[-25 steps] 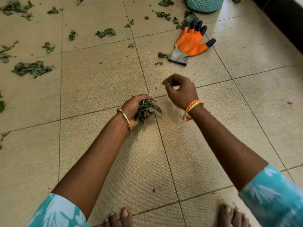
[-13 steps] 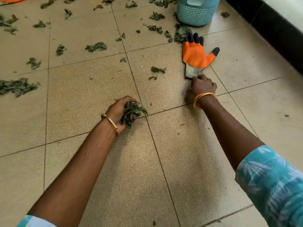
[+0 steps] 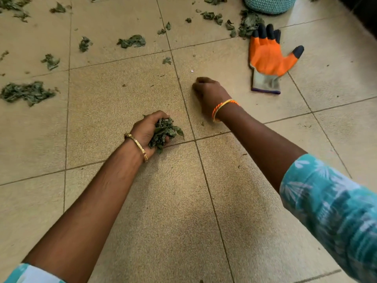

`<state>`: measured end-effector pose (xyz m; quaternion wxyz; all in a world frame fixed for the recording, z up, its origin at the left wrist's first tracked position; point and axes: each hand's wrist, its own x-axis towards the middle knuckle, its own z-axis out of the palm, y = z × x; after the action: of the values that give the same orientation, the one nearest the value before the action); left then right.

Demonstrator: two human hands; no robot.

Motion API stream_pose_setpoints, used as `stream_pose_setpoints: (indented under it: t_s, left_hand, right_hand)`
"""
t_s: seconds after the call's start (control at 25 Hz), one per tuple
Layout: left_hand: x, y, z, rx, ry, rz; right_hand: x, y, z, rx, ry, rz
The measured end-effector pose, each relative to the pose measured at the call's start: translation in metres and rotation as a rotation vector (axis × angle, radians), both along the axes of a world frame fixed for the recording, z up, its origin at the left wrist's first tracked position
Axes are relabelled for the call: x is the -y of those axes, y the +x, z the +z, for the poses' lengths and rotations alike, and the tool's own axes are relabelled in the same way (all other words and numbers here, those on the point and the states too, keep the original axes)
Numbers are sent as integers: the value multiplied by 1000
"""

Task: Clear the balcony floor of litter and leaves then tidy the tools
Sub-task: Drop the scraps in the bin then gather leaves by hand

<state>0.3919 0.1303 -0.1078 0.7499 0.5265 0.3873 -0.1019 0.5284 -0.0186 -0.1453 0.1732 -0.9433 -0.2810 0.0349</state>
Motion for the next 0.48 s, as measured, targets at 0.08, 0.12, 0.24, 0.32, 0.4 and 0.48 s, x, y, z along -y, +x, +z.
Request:
stream_pose_setpoints:
  t_s: [0.08, 0.12, 0.24, 0.32, 0.4, 0.48]
  left_hand:
    - [0, -2, -5, -13, -17, 6]
    - [0, -1, -6, -13, -24, 3]
    - [0, 3, -1, -2, -9, -28]
    - [-2, 5, 6, 3, 1, -31]
    - [2, 6, 13, -36, -11, -44]
    - [9, 1, 28, -88, -34, -51]
  right_hand:
    - [1, -12, -12, 175, -8, -33]
    - [2, -17, -17, 232, -16, -38]
    - [7, -18, -17, 286, -49, 6]
    - [9, -11, -5, 171, 6, -57]
    - [21, -15, 12, -50, 195, -295]
    - [33, -29, 35, -447, 629, -554]
